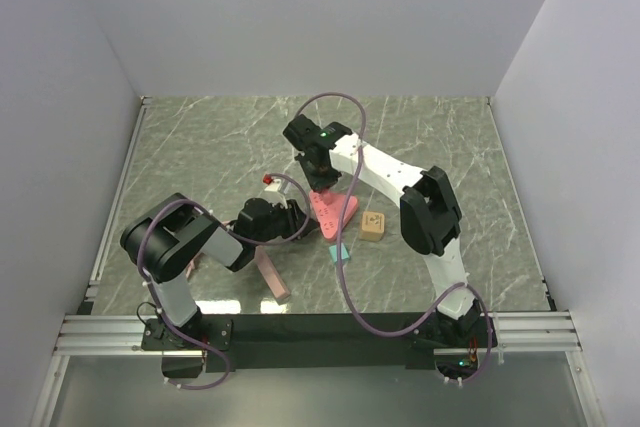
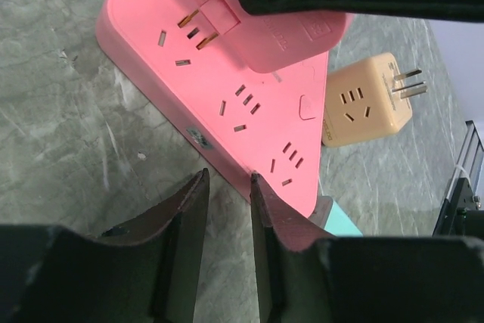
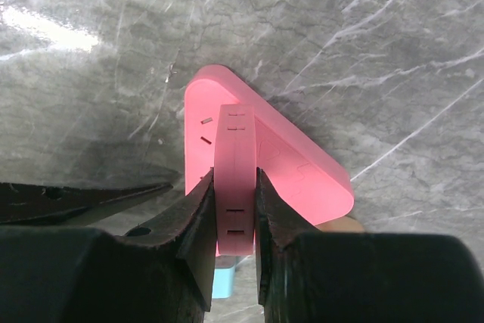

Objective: Insert the plug

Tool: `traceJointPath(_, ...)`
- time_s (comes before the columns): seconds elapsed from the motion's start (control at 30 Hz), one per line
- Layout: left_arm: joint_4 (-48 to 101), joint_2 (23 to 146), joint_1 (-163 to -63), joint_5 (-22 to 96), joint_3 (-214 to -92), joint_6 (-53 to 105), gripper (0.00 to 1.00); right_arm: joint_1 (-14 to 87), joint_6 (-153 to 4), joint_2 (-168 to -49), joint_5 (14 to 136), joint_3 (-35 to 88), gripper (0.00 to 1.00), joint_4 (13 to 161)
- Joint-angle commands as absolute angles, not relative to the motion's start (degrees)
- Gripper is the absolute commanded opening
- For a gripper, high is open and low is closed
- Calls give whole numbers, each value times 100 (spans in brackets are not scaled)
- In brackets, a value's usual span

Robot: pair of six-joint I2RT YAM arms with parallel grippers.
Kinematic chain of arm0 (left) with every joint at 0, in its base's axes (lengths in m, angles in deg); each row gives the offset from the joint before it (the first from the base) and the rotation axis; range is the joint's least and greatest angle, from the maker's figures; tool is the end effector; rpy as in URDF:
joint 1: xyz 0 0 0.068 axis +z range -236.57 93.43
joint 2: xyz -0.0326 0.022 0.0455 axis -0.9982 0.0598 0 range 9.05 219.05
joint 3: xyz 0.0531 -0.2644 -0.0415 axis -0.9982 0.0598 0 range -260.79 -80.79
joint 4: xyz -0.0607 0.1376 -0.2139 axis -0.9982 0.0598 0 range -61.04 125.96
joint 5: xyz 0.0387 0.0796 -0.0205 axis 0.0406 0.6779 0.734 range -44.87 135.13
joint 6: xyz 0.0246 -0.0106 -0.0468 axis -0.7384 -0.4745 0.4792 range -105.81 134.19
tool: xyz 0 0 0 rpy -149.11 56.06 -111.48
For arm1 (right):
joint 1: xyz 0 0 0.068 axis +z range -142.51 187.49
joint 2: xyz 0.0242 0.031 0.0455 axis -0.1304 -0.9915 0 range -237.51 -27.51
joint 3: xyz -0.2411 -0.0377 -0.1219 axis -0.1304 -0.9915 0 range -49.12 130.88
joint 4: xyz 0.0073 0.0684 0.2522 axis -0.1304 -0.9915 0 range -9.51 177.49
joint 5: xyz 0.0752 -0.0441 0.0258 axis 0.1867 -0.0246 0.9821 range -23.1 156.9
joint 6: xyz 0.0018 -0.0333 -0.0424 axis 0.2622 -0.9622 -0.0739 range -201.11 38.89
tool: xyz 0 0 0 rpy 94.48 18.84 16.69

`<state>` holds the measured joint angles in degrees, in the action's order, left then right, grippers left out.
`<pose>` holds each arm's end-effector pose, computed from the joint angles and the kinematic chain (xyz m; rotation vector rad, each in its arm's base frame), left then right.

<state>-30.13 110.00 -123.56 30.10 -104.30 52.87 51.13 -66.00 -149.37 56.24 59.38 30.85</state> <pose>0.2219 -0.1787 0.1125 0.1642 2.0425 -1.1157 0.3294 0.3049 0.2369 -0.6331 2.6739 0.0144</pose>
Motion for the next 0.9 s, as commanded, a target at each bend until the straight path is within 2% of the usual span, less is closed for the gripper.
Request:
traceJointPath(0.0,-3362,10960,-12384,2922,-10505,5322,34,5144,-6608,-14994,5328,6118,0,2887)
traceJointPath(0.4,-3458,10986,-12384,2966,-10610,5322,33,5293,-6590,-15389,4870,6548,0,2544)
traceJointPath(0.87,-3871,11329,-12384,2913,-10803,5514,30,5346,-6503,-15170,5415,6030,0,3088)
